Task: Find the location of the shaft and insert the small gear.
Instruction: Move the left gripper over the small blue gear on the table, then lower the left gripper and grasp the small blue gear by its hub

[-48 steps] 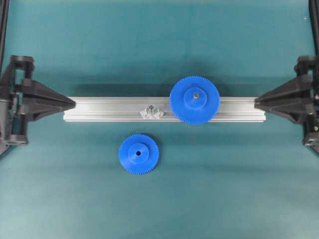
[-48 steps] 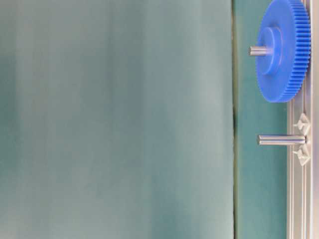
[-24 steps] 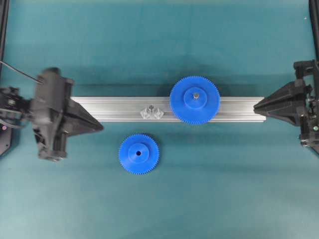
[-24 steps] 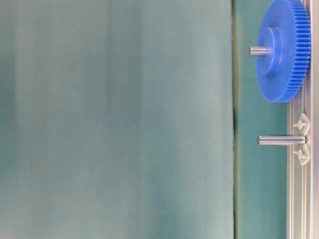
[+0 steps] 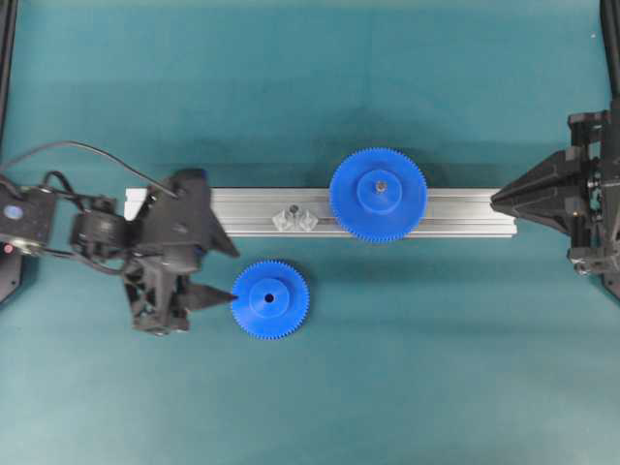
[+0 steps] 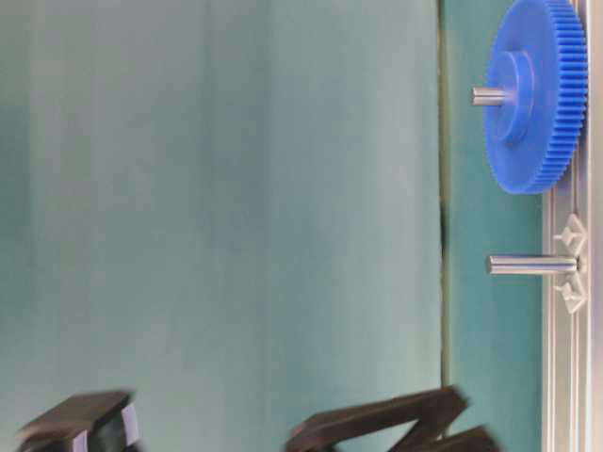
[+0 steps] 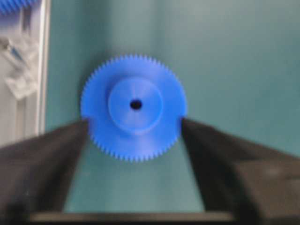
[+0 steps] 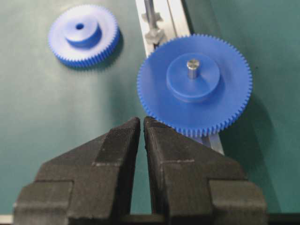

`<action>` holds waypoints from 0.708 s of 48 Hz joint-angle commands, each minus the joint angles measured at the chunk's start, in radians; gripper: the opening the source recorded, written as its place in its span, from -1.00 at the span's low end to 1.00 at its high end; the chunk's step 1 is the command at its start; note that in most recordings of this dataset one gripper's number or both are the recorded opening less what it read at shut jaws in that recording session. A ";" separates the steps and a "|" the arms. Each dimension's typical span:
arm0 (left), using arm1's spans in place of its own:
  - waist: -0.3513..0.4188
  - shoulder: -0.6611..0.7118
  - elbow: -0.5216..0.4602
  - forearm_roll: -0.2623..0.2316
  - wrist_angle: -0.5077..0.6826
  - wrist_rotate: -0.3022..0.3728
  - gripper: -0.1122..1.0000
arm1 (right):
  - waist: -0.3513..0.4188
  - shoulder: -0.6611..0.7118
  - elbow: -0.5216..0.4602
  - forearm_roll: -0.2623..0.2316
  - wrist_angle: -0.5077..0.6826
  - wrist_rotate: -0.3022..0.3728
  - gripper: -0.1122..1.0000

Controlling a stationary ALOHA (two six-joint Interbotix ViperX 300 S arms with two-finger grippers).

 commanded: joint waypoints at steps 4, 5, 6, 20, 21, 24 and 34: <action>-0.006 0.058 -0.052 0.003 -0.002 -0.011 0.83 | -0.003 0.005 -0.005 0.002 -0.008 0.018 -0.49; -0.006 0.071 -0.055 0.003 0.002 -0.012 0.83 | -0.003 0.005 -0.005 0.002 -0.008 0.021 -0.49; -0.006 0.083 -0.061 0.003 0.005 -0.012 0.82 | -0.003 0.005 -0.003 0.002 -0.008 0.021 -0.49; -0.014 0.252 -0.170 0.003 0.091 -0.012 0.82 | -0.003 -0.006 0.018 0.002 -0.015 0.026 -0.49; -0.015 0.262 -0.176 0.003 0.094 -0.012 0.82 | -0.003 -0.009 0.021 0.002 -0.015 0.026 -0.49; -0.015 0.291 -0.193 0.003 0.103 -0.012 0.83 | -0.003 -0.011 0.025 0.002 -0.015 0.026 -0.49; -0.015 0.342 -0.213 0.003 0.117 -0.011 0.83 | -0.003 -0.018 0.029 0.002 -0.017 0.026 -0.49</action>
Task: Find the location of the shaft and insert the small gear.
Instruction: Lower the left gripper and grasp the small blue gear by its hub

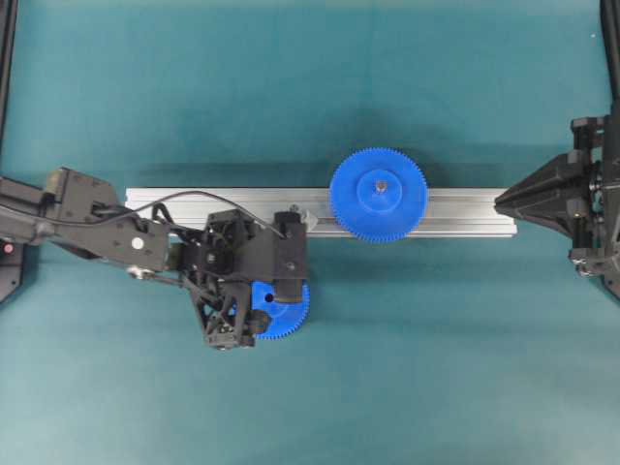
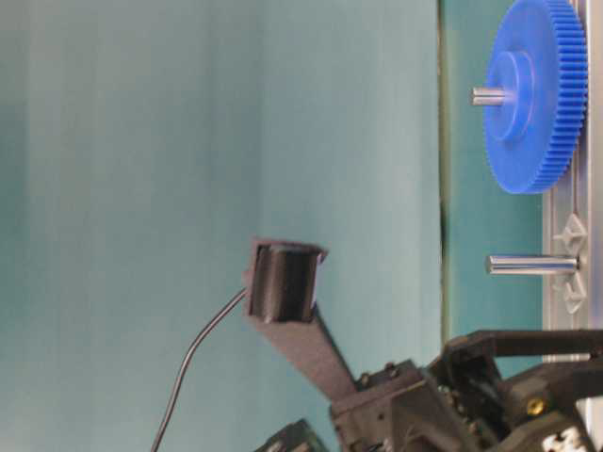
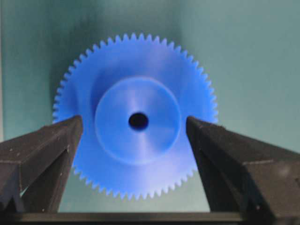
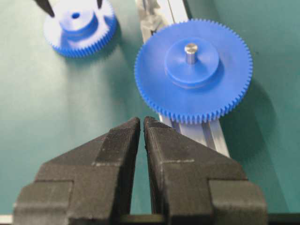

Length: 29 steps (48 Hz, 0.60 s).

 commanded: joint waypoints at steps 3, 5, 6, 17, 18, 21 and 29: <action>-0.005 0.002 -0.021 0.003 0.005 0.000 0.83 | -0.002 -0.003 -0.005 0.002 -0.012 0.008 -0.49; -0.005 0.002 -0.021 0.003 0.005 0.000 0.82 | -0.002 -0.005 -0.005 0.002 -0.015 0.008 -0.49; -0.005 0.003 -0.021 0.003 0.005 0.000 0.83 | -0.002 -0.009 -0.005 0.002 -0.018 0.008 -0.49; -0.005 0.018 -0.023 0.003 0.005 0.000 0.83 | -0.002 -0.035 0.008 0.002 -0.028 0.009 -0.49; -0.005 0.020 -0.023 0.003 0.005 -0.002 0.83 | -0.002 -0.037 0.008 0.002 -0.029 0.009 -0.49; -0.005 0.023 -0.023 0.003 0.005 -0.003 0.83 | -0.002 -0.041 0.011 0.000 -0.029 0.009 -0.49; -0.005 0.025 -0.023 0.003 0.018 -0.002 0.81 | -0.002 -0.055 0.012 0.002 -0.029 0.009 -0.49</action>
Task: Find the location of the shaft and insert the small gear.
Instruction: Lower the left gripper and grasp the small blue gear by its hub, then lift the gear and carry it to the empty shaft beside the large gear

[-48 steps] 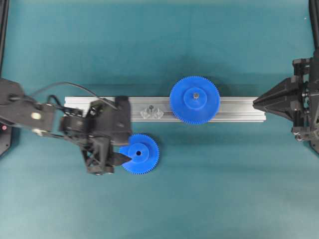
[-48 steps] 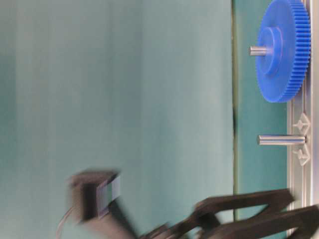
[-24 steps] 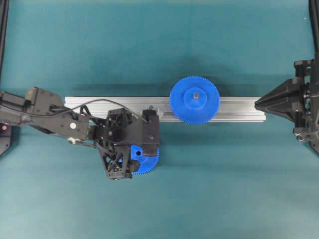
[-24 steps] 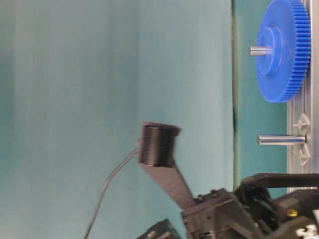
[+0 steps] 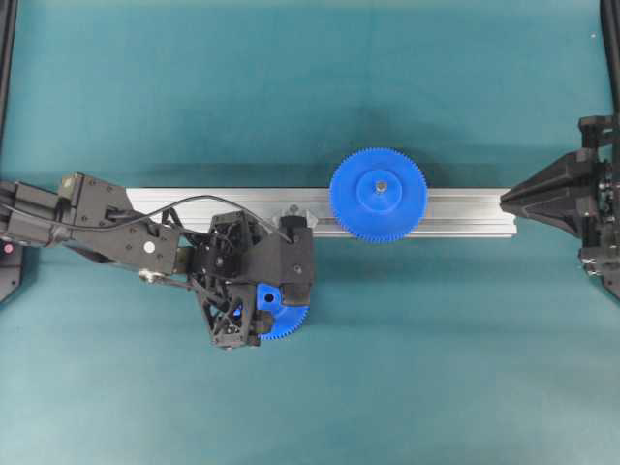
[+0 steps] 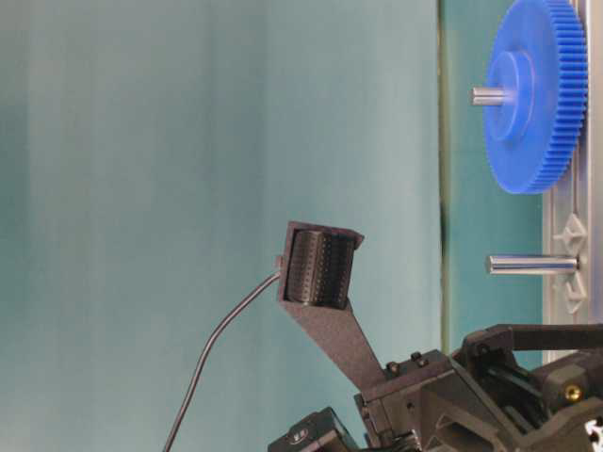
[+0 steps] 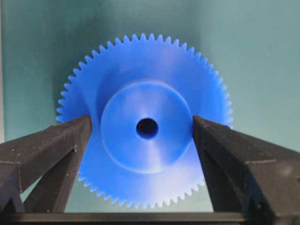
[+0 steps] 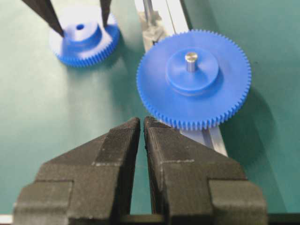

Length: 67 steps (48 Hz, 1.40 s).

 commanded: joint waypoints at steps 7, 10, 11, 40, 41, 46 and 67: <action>-0.005 -0.008 -0.012 0.003 0.031 0.000 0.75 | -0.002 -0.008 -0.002 0.002 -0.009 0.009 -0.49; -0.005 -0.008 -0.014 0.003 0.041 0.000 0.67 | -0.003 -0.009 0.000 0.002 -0.009 0.009 -0.49; -0.005 -0.008 -0.015 0.003 0.043 0.000 0.64 | -0.002 -0.009 -0.002 0.002 -0.008 0.009 -0.49; 0.002 -0.126 -0.040 0.005 0.055 0.077 0.36 | -0.031 -0.017 0.015 -0.003 -0.051 0.009 -0.49; 0.006 -0.137 -0.041 0.005 0.057 0.081 0.36 | -0.031 -0.017 0.017 -0.003 -0.054 0.009 -0.49; 0.023 -0.186 -0.041 0.005 0.069 0.101 0.36 | -0.032 -0.017 0.017 -0.003 -0.058 0.009 -0.49; 0.141 -0.290 -0.048 0.009 0.112 0.235 0.36 | -0.034 -0.017 0.043 -0.003 -0.110 0.009 -0.49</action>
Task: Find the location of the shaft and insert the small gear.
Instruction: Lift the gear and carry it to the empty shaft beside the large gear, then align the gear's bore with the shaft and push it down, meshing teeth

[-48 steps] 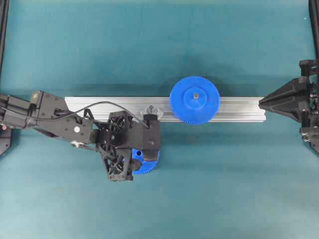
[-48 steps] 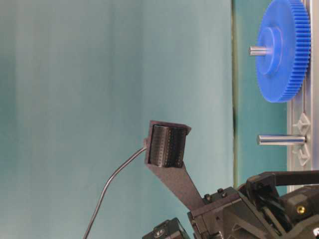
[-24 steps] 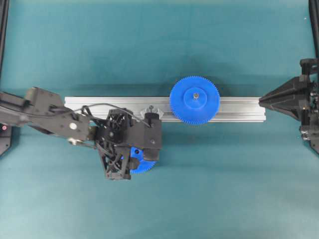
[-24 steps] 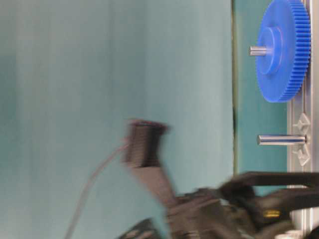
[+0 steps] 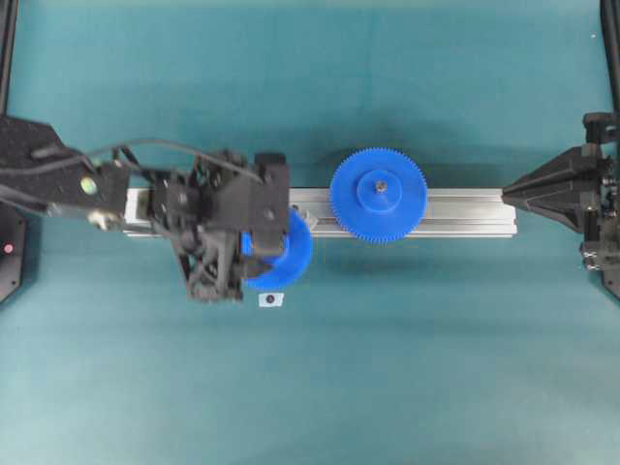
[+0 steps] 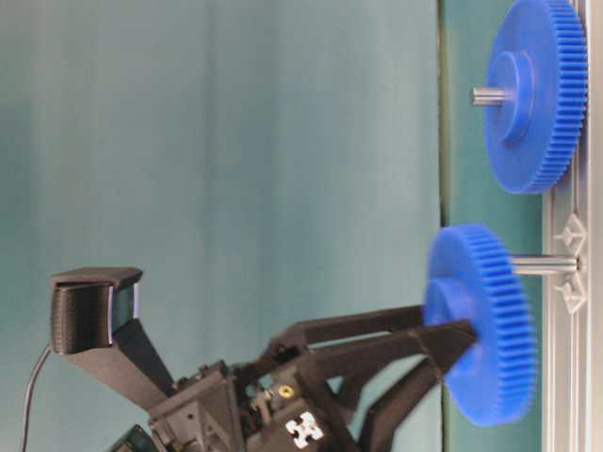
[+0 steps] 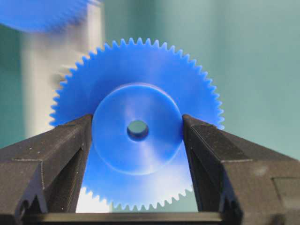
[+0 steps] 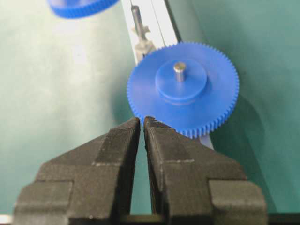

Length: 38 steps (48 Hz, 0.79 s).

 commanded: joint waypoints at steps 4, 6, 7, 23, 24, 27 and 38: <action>0.037 -0.018 -0.029 0.003 -0.031 0.040 0.36 | -0.002 0.006 -0.002 -0.002 -0.032 0.008 -0.49; 0.044 -0.012 -0.031 0.003 -0.048 0.048 0.36 | -0.002 0.006 0.006 -0.002 -0.037 0.008 -0.49; 0.048 -0.009 -0.031 0.003 -0.055 0.051 0.36 | -0.003 0.006 0.008 -0.002 -0.037 0.006 -0.49; 0.069 0.051 -0.051 0.003 -0.107 0.064 0.36 | -0.006 0.006 0.011 -0.002 -0.038 0.006 -0.49; 0.069 0.060 -0.051 0.003 -0.109 0.064 0.36 | -0.006 0.006 0.011 -0.002 -0.038 0.006 -0.49; 0.069 0.077 -0.052 0.003 -0.109 0.064 0.36 | -0.008 0.006 0.014 -0.002 -0.038 0.006 -0.49; 0.080 0.112 -0.058 0.003 -0.101 0.067 0.36 | -0.009 0.006 0.018 -0.002 -0.038 0.008 -0.49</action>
